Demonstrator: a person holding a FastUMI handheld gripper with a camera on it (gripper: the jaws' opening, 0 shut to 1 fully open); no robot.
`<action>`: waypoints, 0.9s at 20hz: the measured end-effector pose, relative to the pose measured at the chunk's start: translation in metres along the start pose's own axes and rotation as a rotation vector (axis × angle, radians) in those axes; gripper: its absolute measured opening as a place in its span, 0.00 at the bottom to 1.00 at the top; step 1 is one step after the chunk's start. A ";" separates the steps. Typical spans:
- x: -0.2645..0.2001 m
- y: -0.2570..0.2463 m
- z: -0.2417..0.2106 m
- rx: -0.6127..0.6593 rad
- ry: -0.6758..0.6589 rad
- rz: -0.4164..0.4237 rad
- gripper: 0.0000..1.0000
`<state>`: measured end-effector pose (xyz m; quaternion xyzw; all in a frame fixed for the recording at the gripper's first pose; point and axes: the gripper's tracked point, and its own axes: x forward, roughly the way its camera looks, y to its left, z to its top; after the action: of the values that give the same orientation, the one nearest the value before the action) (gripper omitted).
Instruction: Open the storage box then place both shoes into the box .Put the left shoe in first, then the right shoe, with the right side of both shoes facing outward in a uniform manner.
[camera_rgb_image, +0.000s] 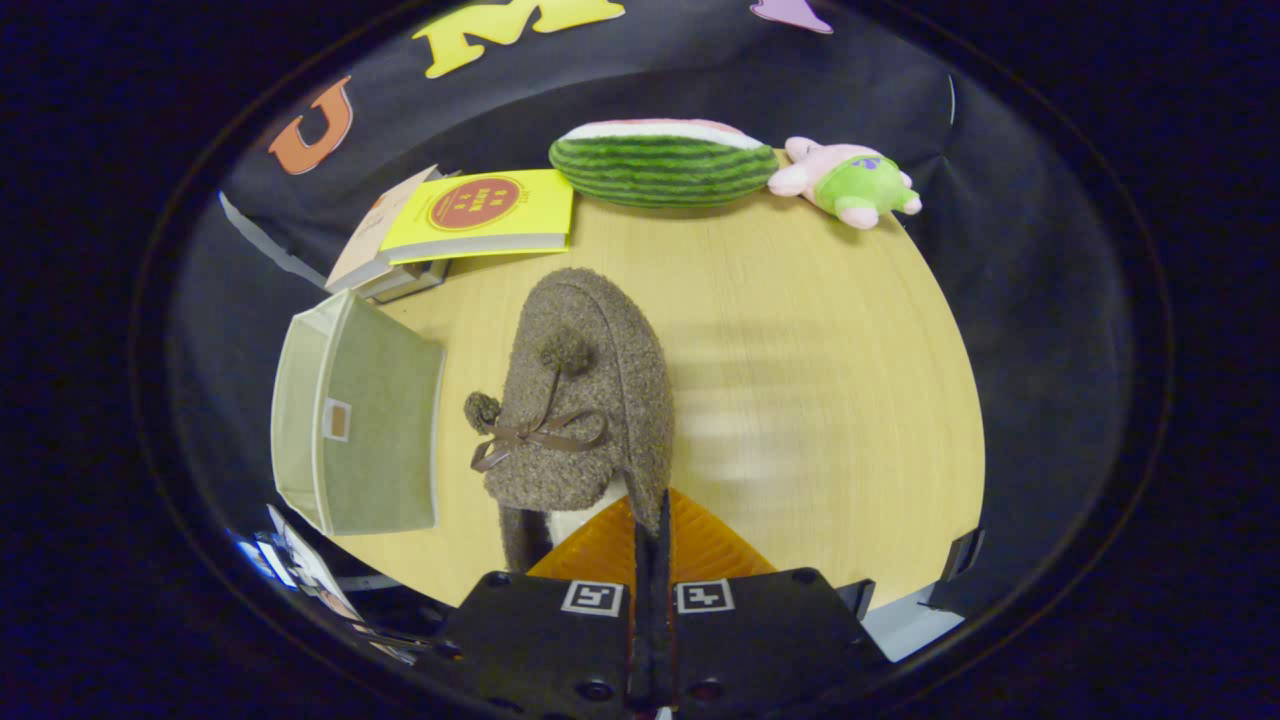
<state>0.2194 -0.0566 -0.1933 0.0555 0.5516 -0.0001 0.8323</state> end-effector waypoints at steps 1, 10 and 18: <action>-0.010 0.013 0.006 -0.004 -0.023 0.019 0.06; -0.061 0.167 0.027 0.025 -0.099 0.261 0.06; -0.034 0.275 0.007 0.001 -0.087 0.320 0.06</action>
<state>0.2297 0.2136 -0.1341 0.1430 0.4991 0.1295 0.8448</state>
